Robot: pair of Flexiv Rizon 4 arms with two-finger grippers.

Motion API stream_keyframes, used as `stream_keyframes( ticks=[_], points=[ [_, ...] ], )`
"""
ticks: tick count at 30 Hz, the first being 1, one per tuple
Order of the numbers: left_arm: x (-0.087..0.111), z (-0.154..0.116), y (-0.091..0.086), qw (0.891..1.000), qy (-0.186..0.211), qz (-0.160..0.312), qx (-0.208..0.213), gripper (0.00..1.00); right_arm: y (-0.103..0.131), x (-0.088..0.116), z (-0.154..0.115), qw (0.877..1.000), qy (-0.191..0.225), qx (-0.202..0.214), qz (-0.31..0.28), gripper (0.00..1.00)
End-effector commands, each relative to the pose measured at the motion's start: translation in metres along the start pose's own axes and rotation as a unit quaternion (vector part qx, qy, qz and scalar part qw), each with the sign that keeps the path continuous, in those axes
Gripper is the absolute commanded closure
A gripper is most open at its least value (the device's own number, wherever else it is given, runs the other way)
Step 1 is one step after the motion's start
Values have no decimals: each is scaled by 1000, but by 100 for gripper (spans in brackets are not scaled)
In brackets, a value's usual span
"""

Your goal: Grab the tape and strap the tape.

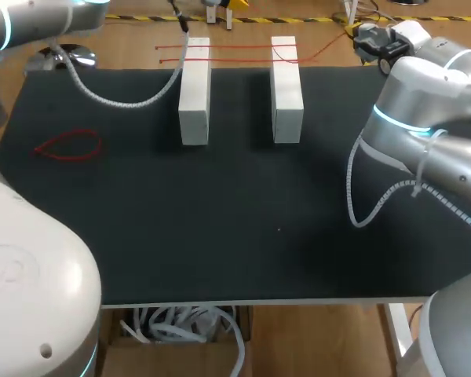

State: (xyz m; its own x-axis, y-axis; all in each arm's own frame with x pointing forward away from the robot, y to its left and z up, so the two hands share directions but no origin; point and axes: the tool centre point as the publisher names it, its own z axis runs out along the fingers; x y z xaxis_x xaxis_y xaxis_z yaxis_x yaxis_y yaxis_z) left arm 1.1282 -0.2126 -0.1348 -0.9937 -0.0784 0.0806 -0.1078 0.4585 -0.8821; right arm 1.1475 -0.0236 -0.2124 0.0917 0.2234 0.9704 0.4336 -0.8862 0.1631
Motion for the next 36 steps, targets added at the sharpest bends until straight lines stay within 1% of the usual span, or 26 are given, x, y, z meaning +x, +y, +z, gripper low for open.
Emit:
stream_keyframes(
  ticks=[1, 3, 4, 14, 15, 16, 17, 18, 20, 24, 29, 32, 33, 34, 36],
  points=[
    [-16, 9, -3, 997, 62, -26, -46, 100, 2, 2, -2, 1000, -2, 9, -6, 100],
    [-15, 11, -1, 997, 57, -29, -52, 100, 2, 2, -3, 1000, -3, 10, -7, 100],
    [-14, 10, 1, 998, 46, -25, -44, 100, 1, 2, -3, 1000, -3, 10, -7, 100],
    [-14, 10, 1, 998, 46, -25, -44, 100, -2, 2, -6, 1000, -1, 17, -12, 100],
    [-13, 12, -2, 998, 44, -18, -52, 100, -2, 2, -6, 1000, -2, 17, -12, 100],
    [-13, 16, -4, 996, 44, -15, -70, 100, -2, 2, -7, 1000, -2, 17, -13, 100],
    [-13, 18, -6, 995, 36, -7, -88, 100, -2, 2, -7, 1000, -2, 18, -13, 100],
    [-12, 21, -8, 993, 27, -9, -115, 100, -3, 3, -7, 1000, -2, 18, -14, 100],
    [-13, 26, -9, 989, 14, -2, -145, 100, -3, 3, -7, 1000, -2, 19, -15, 100],
    [-13, 31, -10, 987, 10, -10, -157, 100, -4, 5, -7, 1000, 0, 21, -17, 100],
    [-8, 38, -7, 981, 32, -16, -192, 100, -3, 7, -7, 1000, 1, 22, -20, 100],
    [-8, 39, -6, 980, 38, -12, -196, 100, -3, 7, -6, 999, 1, 23, -22, 100],
    [-7, 39, -7, 980, 27, -8, -195, 100, -3, 7, -6, 999, 1, 23, -22, 100],
    [-8, 37, -8, 978, 4, -19, -206, 100, -3, 8, -5, 999, 1, 24, -23, 100],
    [-8, 37, -8, 978, 4, -19, -206, 100, -3, 8, -4, 999, 1, 25, -23, 100]
  ],
)
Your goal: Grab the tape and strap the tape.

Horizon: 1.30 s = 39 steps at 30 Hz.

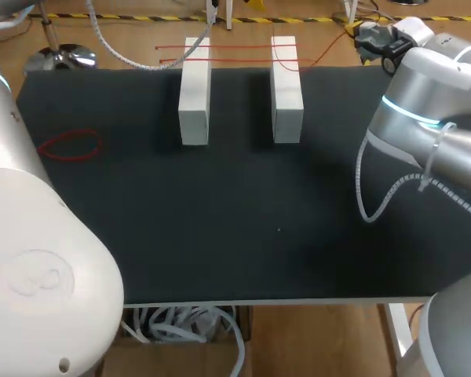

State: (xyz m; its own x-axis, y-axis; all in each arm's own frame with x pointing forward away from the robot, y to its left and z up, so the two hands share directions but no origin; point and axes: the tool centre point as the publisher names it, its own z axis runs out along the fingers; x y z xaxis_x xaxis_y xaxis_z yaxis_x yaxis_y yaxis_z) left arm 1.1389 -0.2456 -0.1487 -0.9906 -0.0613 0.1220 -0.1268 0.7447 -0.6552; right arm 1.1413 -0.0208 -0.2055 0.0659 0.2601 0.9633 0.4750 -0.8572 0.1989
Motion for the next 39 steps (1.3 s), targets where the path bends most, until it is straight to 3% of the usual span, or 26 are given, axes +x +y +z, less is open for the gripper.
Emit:
stream_keyframes(
  ticks=[1, 8, 17, 24, 32, 39],
  points=[
    [2, 0, -4, 1000, -14, -11, -23, 100, 2, 1, 2, 1000, -2, 4, 0, 100],
    [2, 0, -3, 1000, -13, -8, -26, 100, 2, 2, 4, 1000, -2, 8, -2, 100],
    [1, 7, -9, 991, -20, -19, -127, 100, 1, 5, 7, 1000, 0, 15, -5, 100],
    [2, 12, -12, 991, -20, -16, -131, 100, 1, 5, 8, 1000, -1, 19, -6, 100],
    [4, 19, -19, 988, -2, 19, -150, 100, 0, 4, 8, 1000, -7, 21, -23, 100],
    [5, 21, -20, 989, 4, 22, -147, 100, 3, 5, 5, 992, -50, 21, -110, 100]
  ],
)
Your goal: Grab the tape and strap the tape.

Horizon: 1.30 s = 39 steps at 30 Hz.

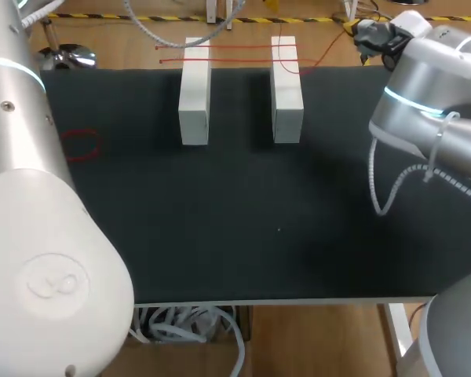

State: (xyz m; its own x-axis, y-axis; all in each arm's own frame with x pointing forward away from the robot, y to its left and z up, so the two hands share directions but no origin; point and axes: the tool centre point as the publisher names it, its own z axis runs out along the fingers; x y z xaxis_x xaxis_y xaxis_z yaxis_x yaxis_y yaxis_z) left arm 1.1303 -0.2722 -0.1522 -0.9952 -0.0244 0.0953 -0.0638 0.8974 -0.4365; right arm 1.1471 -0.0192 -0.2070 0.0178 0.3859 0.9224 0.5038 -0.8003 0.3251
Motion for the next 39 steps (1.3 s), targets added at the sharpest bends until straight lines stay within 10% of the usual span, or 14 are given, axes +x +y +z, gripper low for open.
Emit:
stream_keyframes(
  ticks=[1, 11, 17, 26, 28, 39],
  points=[
    [-5, -1, -3, 1000, 6, 0, -12, 100, 2, 5, -2, 997, -47, 14, -61, 100],
    [-5, -1, -3, 1000, 6, 0, -12, 100, 6, 19, -3, 959, -109, 14, -261, 100],
    [-5, -1, -3, 1000, 6, 0, -12, 100, 13, 26, -3, 891, -146, 16, -430, 100],
    [-5, -1, -3, 1000, 6, 0, -12, 100, 12, 30, -5, 845, -156, 40, -510, 100],
    [-5, -1, -3, 1000, 6, 0, -12, 100, 11, 29, -7, 868, -143, 46, -473, 100],
    [-5, -1, -3, 1000, 6, 0, -12, 100, 11, 29, -7, 868, -143, 46, -473, 100]
  ],
)
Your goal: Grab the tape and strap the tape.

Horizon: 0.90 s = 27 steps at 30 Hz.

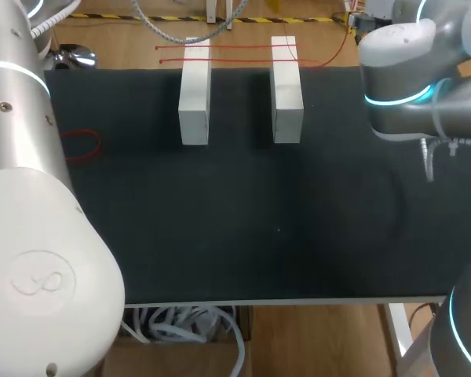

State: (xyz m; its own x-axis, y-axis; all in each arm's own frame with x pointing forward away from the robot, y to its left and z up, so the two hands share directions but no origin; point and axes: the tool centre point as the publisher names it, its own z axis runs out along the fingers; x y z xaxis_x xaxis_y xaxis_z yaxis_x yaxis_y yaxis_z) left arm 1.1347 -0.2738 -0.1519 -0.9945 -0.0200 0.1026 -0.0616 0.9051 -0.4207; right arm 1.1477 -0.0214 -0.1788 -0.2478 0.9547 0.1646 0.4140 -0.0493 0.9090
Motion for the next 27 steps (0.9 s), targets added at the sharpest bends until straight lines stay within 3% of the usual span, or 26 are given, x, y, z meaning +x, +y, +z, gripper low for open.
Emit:
stream_keyframes(
  ticks=[1, 4, 5, 10, 13, 18, 20, 21, 23, 26, 27],
  points=[
    [-1, -1, -2, 1000, 1, -1, -3, 100, 3, 2, -1, 999, -8, 37, 0, 100],
    [-1, -1, -2, 1000, 1, -1, -3, 100, 3, 2, -1, 999, -8, 37, 0, 100],
    [-1, -1, -2, 1000, 1, -1, -3, 100, 3, 2, -2, 998, -5, 44, -49, 100],
    [-1, -1, -2, 1000, 1, -1, -3, 100, 5, 5, -1, 988, 1, 56, -144, 100],
    [-1, -1, -2, 1000, 1, -1, -3, 100, 3, 6, -1, 976, 5, 75, -207, 100],
    [-1, -1, -2, 1000, 1, -1, -3, 100, 5, 7, -2, 947, 2, 83, -309, 100],
    [-1, -1, -2, 1000, 1, -1, -3, 100, 8, 8, -2, 946, -6, 81, -314, 100],
    [-1, -1, -2, 1000, 1, -1, -3, 100, 10, 8, -1, 934, -12, 78, -349, 100],
    [-1, -1, -2, 1000, 1, -1, -3, 100, 11, 9, 1, 924, -15, 80, -375, 100],
    [-1, -1, -2, 1000, 1, -1, -3, 100, 10, 10, 3, 892, -16, 89, -443, 100],
    [-1, -1, -2, 1000, 1, -1, -3, 100, 9, 9, 3, 891, -22, 90, -445, 100]
  ],
)
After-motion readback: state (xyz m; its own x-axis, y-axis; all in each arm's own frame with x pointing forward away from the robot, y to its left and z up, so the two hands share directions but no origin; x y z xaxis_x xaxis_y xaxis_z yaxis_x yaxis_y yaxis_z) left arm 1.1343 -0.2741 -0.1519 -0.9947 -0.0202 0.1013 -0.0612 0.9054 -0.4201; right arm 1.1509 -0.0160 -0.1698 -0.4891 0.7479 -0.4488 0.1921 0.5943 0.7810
